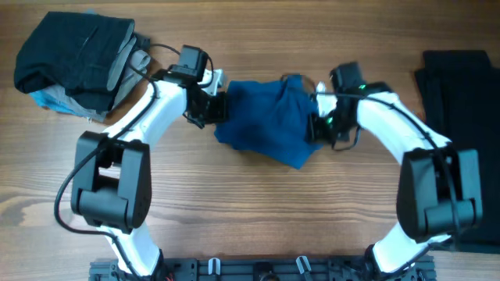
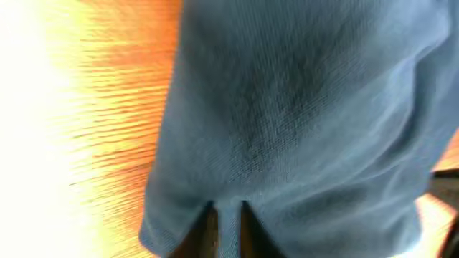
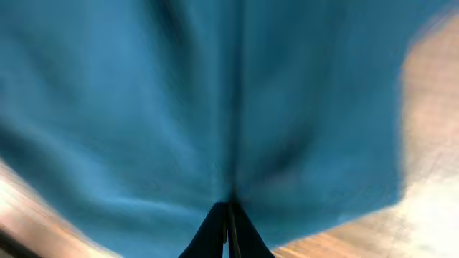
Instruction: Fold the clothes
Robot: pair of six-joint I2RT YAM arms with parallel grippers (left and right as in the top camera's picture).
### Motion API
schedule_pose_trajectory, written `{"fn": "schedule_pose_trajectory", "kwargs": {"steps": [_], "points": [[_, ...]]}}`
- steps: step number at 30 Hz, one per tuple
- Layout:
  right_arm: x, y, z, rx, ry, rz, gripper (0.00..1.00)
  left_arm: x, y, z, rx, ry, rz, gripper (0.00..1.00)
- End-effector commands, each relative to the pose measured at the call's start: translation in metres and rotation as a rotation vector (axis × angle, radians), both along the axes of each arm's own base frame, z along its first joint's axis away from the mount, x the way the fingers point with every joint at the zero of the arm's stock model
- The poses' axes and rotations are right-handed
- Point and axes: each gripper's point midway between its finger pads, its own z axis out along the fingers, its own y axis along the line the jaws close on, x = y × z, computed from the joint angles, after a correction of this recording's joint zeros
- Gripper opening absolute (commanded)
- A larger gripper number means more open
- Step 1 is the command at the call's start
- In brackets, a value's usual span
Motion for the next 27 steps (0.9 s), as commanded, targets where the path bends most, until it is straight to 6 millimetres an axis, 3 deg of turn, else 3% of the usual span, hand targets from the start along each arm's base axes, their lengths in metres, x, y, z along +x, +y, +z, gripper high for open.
{"fn": "schedule_pose_trajectory", "kwargs": {"steps": [1,2,3,5,6,9,12,13,15,16,17,18,20,21,22,24,27], "points": [[-0.022,-0.026,-0.032,-0.141,0.131,-0.129,0.04,0.003,-0.007,0.024,-0.087,-0.021,-0.012,0.42],[-0.023,-0.027,-0.030,-0.141,0.133,-0.129,0.04,-0.001,-0.017,0.030,-0.152,-0.006,-0.032,0.47],[-0.023,-0.027,-0.027,-0.142,0.135,-0.129,0.04,-0.006,-0.027,0.036,-0.212,0.010,-0.051,0.40],[-0.019,-0.026,-0.016,-0.139,0.120,-0.122,0.04,-0.014,-0.031,0.037,-0.234,0.044,-0.062,0.09],[-0.015,-0.025,-0.008,-0.134,0.103,-0.116,0.05,-0.023,-0.030,0.034,-0.215,0.080,-0.062,0.04],[0.009,-0.020,0.036,-0.100,-0.024,-0.098,0.06,-0.031,-0.024,0.019,-0.149,0.106,-0.048,0.04],[0.022,-0.015,0.066,-0.057,-0.141,-0.088,0.06,-0.027,-0.024,0.021,-0.169,0.120,-0.001,0.04],[0.029,-0.005,0.080,0.001,-0.213,-0.040,0.06,-0.031,-0.032,0.027,-0.221,0.141,-0.015,0.14],[0.039,0.001,0.085,0.035,-0.267,-0.020,0.06,-0.027,-0.028,0.025,-0.201,0.121,-0.009,0.17],[0.041,0.001,0.079,0.036,-0.267,-0.022,0.07,-0.006,-0.013,0.016,-0.094,0.020,0.013,0.17],[0.043,0.002,0.074,0.038,-0.269,-0.022,0.06,0.010,0.004,0.010,0.015,-0.053,0.048,0.25],[0.044,0.003,0.070,0.044,-0.270,-0.017,0.06,0.020,0.017,0.008,0.079,-0.094,0.073,0.35],[0.044,0.011,0.062,0.083,-0.266,0.040,0.07,0.034,0.033,0.009,0.091,-0.139,0.085,0.79],[0.043,0.013,0.058,0.093,-0.251,0.044,0.07,0.037,0.034,0.012,0.059,-0.154,0.068,0.93],[0.044,0.013,0.052,0.089,-0.240,0.053,0.06,0.040,0.036,0.015,0.031,-0.169,0.053,1.00],[0.043,0.013,0.036,0.084,-0.205,0.057,0.07,0.048,0.042,0.017,-0.048,-0.178,0.061,1.00],[0.039,0.013,0.009,0.073,-0.135,0.053,0.07,0.037,0.020,0.010,-0.261,-0.152,-0.089,1.00]]}}
